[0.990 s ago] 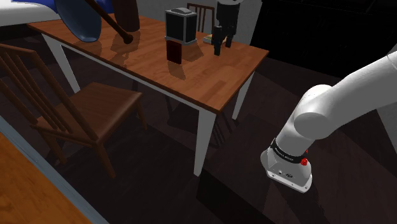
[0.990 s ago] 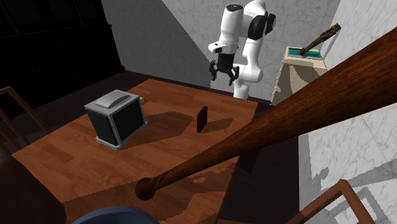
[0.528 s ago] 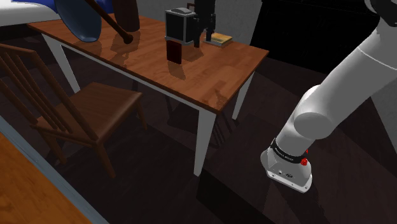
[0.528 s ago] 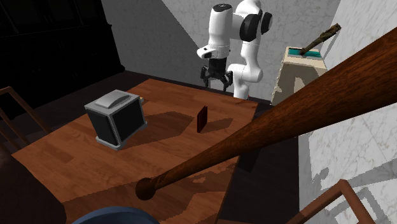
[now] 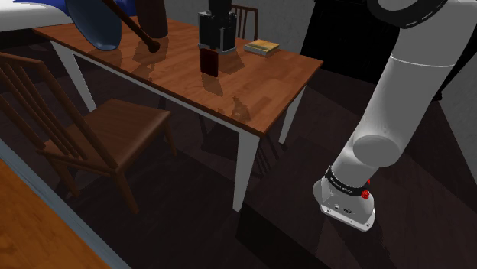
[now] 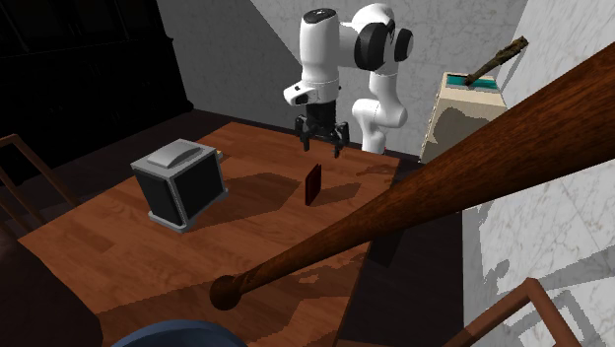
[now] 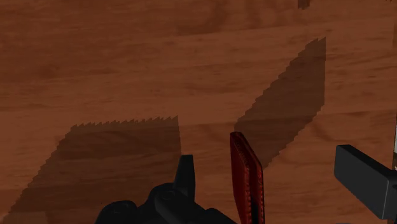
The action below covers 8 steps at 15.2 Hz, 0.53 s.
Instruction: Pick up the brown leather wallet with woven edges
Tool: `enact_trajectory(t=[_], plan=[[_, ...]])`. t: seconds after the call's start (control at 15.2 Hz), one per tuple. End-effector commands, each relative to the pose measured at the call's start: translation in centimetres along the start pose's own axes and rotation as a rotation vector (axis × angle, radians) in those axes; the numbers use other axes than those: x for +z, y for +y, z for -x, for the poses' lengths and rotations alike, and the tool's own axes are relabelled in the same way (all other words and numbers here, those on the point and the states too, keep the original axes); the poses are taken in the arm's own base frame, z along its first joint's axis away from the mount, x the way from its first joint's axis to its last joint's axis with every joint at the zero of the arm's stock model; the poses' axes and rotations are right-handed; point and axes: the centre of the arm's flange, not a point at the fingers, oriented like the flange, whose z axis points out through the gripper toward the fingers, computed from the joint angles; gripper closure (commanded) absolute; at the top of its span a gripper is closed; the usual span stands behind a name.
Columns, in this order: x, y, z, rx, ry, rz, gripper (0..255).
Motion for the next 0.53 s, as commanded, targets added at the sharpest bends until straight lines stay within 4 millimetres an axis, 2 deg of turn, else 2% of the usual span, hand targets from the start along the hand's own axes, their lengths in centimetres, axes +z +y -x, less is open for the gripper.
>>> enact_trajectory(t=[0.0,0.4,0.46], plan=[[0.5,0.0,-1.2,-0.002,-0.001,-0.004,0],[3.9,0.1,-1.5,-0.002,-0.001,-0.004,0],[3.9,0.1,-1.5,-0.002,-0.001,-0.004,0]])
